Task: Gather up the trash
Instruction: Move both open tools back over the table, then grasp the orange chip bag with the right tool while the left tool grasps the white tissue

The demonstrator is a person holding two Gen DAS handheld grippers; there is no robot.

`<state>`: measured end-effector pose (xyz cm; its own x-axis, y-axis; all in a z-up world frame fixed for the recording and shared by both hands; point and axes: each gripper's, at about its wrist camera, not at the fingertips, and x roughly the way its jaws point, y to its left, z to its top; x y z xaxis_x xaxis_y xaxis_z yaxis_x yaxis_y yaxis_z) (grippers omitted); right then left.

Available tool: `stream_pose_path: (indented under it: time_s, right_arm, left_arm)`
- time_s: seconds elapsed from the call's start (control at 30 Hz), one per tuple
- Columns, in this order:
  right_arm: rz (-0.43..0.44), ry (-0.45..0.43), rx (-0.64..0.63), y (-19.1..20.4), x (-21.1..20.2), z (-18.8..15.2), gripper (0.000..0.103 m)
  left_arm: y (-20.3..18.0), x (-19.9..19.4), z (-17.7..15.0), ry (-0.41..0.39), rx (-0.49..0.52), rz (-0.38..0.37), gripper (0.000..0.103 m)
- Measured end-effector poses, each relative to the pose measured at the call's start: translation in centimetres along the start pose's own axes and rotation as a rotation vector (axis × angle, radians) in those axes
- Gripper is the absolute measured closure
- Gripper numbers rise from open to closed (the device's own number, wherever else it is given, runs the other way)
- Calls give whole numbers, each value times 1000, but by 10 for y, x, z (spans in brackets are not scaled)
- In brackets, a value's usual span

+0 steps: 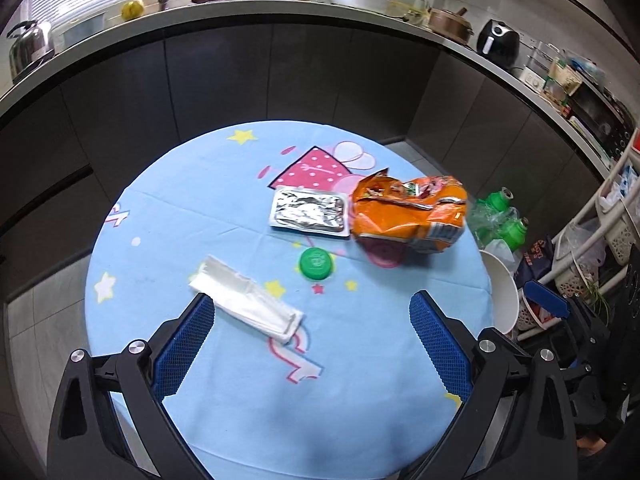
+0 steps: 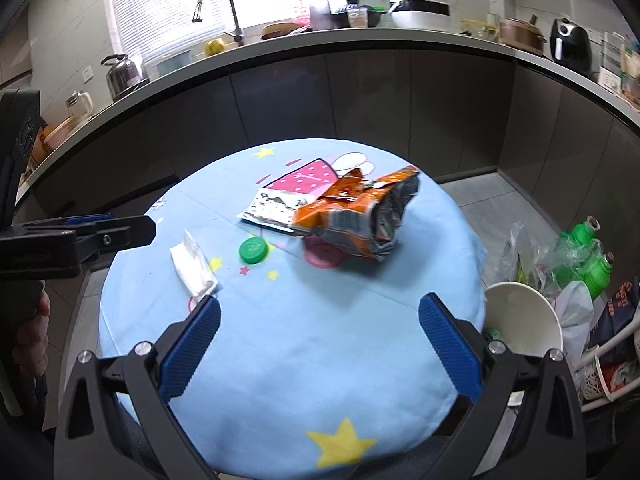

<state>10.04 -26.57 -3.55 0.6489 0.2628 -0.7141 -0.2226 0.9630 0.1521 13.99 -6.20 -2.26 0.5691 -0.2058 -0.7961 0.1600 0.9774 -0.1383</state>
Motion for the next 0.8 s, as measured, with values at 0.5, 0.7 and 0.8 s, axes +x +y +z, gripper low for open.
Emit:
stream_pose_path:
  time_s: [0.5, 0.7, 0.8]
  right_arm:
    - [-7, 28, 36, -5, 57, 33, 4]
    - [-13, 44, 21, -16, 95, 50, 4]
    - [-3, 59, -1, -12, 107, 51, 16]
  left_arm:
    - [60, 28, -10, 64, -71, 3, 9]
    - [72, 36, -14, 83, -80, -5, 9]
    - [76, 40, -16, 97, -86, -17, 9]
